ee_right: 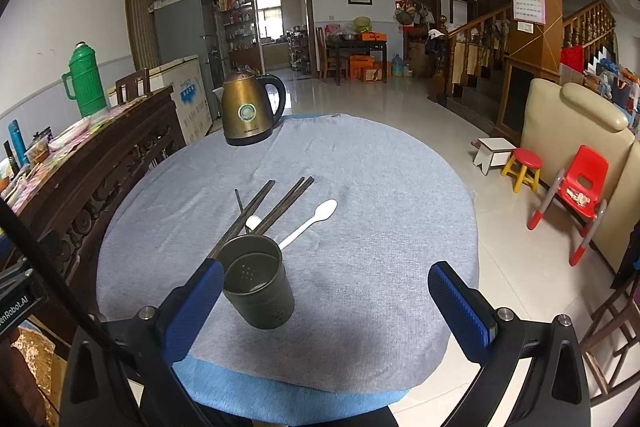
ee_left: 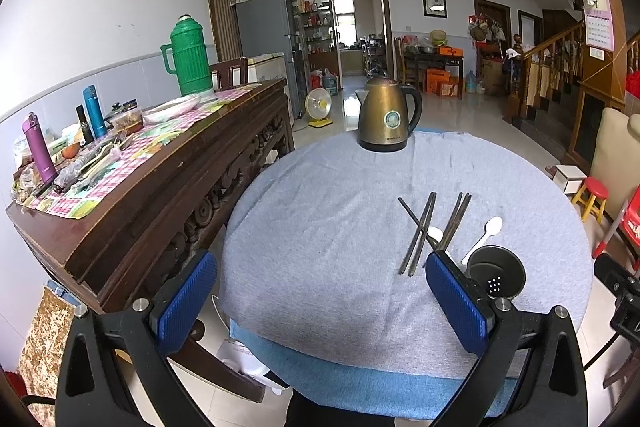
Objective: Organize utensils
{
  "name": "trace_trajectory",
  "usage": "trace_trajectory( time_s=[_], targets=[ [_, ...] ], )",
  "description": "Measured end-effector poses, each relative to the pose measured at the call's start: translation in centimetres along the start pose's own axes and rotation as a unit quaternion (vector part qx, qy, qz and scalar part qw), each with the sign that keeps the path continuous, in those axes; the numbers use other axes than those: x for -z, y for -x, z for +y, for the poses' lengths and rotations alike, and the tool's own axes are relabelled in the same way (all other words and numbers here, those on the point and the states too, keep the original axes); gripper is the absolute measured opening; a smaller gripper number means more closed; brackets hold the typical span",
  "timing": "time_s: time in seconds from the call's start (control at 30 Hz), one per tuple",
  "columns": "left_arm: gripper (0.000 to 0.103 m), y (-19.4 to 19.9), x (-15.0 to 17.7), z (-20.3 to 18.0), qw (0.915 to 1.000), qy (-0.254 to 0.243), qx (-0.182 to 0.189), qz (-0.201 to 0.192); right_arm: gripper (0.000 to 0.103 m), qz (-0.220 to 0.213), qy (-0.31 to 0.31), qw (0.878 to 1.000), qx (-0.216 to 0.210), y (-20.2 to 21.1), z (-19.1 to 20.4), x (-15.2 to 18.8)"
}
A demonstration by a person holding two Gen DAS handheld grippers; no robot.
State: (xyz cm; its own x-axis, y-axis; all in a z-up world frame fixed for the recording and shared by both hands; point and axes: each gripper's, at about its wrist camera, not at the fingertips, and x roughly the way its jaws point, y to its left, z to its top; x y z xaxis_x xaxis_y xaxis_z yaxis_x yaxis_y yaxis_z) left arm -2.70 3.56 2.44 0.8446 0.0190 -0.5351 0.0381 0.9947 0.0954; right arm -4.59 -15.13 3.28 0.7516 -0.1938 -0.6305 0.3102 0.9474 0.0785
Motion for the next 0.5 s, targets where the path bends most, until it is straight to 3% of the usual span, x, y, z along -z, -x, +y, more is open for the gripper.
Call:
trace_trajectory(
  time_s=[0.3, 0.5],
  targets=[
    [0.103, -3.6, 0.0, 0.1, 0.9997, -0.002, 0.0, 0.025, 0.103, 0.007, -0.01, 1.0, 0.004, -2.6, -1.3, -2.5],
    [0.103, -7.5, -0.4, 0.2, 0.9989, -0.009, -0.004, 0.045, 0.103, 0.04, -0.022, 0.999, -0.017, -7.6, -2.7, -6.0]
  ],
)
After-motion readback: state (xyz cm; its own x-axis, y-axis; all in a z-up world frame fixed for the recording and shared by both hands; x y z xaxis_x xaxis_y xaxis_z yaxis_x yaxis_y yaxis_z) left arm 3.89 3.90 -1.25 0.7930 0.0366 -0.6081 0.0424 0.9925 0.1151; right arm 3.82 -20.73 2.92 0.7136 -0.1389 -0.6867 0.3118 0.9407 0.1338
